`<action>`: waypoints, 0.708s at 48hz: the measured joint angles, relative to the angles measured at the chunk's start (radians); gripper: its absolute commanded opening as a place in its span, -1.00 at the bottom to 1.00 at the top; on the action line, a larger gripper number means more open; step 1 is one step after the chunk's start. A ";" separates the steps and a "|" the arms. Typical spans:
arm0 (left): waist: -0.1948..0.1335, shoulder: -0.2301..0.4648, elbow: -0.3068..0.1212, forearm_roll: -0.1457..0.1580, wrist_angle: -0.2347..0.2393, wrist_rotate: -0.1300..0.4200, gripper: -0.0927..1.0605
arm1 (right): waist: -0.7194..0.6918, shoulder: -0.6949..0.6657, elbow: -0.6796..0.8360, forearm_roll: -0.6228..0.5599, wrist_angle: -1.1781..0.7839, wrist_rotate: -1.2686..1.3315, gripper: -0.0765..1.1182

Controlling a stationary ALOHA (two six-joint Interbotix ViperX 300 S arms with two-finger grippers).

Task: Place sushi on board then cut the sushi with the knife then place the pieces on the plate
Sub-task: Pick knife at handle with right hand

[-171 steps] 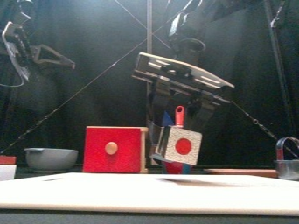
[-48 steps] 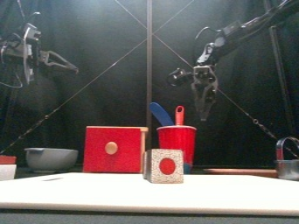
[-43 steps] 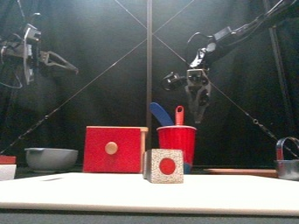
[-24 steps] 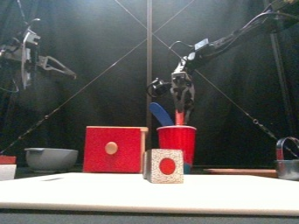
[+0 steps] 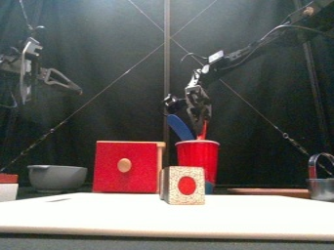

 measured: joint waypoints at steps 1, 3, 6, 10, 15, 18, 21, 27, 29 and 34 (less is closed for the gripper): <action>0.002 0.000 0.000 0.000 0.002 0.000 -0.66 | 0.002 0.000 0.002 0.000 0.002 0.002 0.25; 0.003 0.000 0.000 0.000 0.002 0.000 -0.66 | 0.006 0.000 0.002 0.000 0.002 0.002 0.25; 0.006 0.000 0.000 0.000 0.002 0.000 -0.66 | 0.011 0.000 0.002 0.000 0.006 0.002 0.25; 0.009 0.000 0.000 -0.002 0.002 0.000 -0.66 | 0.012 -0.002 0.003 0.000 0.008 0.002 0.25; 0.011 0.000 0.000 -0.003 0.002 0.000 -0.66 | 0.014 -0.006 0.009 -0.002 0.008 0.003 0.25; 0.011 0.000 0.000 -0.008 0.003 0.000 -0.66 | 0.012 -0.017 0.017 -0.002 0.006 0.003 0.25; 0.011 0.000 0.000 -0.009 0.002 0.000 -0.66 | 0.012 -0.029 0.031 -0.009 0.008 0.003 0.25; 0.011 0.000 0.000 -0.014 0.003 0.000 -0.66 | 0.011 -0.046 0.066 -0.025 0.008 0.008 0.25; 0.011 0.000 0.000 -0.017 0.002 0.000 -0.66 | 0.011 -0.051 0.078 -0.026 0.009 0.009 0.25; 0.012 0.000 0.000 -0.021 0.002 0.000 -0.66 | 0.011 -0.051 0.086 -0.029 0.008 0.012 0.25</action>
